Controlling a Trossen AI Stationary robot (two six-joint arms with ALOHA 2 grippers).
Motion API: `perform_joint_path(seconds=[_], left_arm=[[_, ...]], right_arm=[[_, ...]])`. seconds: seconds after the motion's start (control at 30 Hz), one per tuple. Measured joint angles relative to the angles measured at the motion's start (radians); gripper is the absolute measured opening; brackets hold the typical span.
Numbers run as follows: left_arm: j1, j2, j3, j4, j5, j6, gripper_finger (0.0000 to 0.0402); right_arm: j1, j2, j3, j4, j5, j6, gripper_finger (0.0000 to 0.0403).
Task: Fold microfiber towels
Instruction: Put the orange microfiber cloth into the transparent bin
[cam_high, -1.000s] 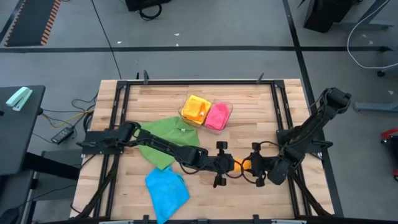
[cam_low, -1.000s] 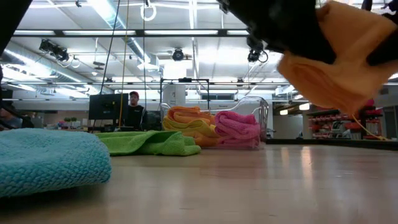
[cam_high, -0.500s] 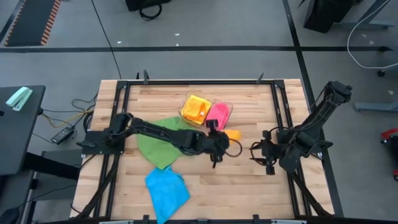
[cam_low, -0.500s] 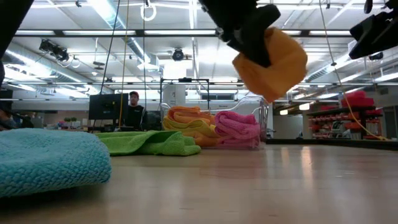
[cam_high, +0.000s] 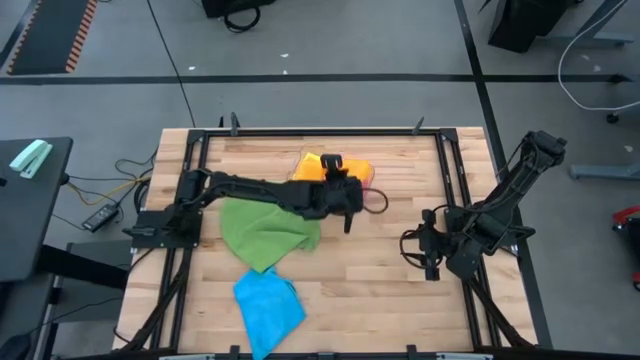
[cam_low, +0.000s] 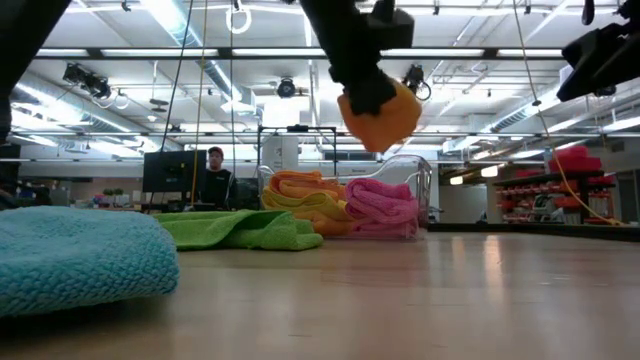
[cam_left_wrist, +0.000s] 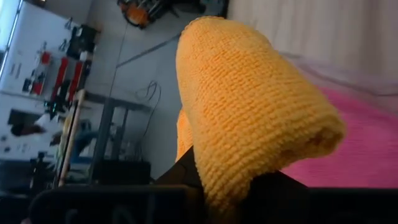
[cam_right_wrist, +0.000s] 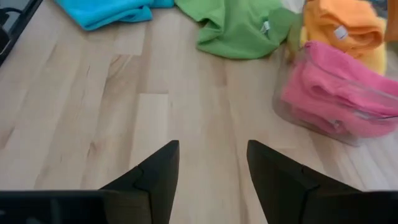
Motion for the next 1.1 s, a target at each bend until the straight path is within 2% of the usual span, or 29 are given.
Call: perform_joint_path(seconds=[0.23, 0.4, 0.6, 0.83, 1.1], left_arm=[[0.101, 0.035, -0.01, -0.017, -0.001, -0.004, 0.0053], [0.13, 0.118, -0.012, 0.07, -0.004, 0.137, 0.0043], [0.11, 0.184, -0.01, 0.125, -0.002, 0.371, 0.0055], [0.065, 0.189, -0.011, 0.118, 0.044, 0.423, 0.0051], [0.059, 0.189, 0.017, 0.113, 0.036, 0.475, 0.0057]], right_arm=[[0.0, 0.0, 0.0, 0.001, 0.011, 0.0, 0.0197], [-0.002, 0.0, 0.0, 0.004, 0.023, -0.015, 0.0197], [0.0, 0.009, -0.001, -0.003, 0.022, -0.011, 0.0197], [0.0, 0.01, -0.001, 0.003, 0.022, -0.002, 0.0197], [0.0, 0.01, -0.001, 0.006, 0.026, 0.0, 0.0197]])
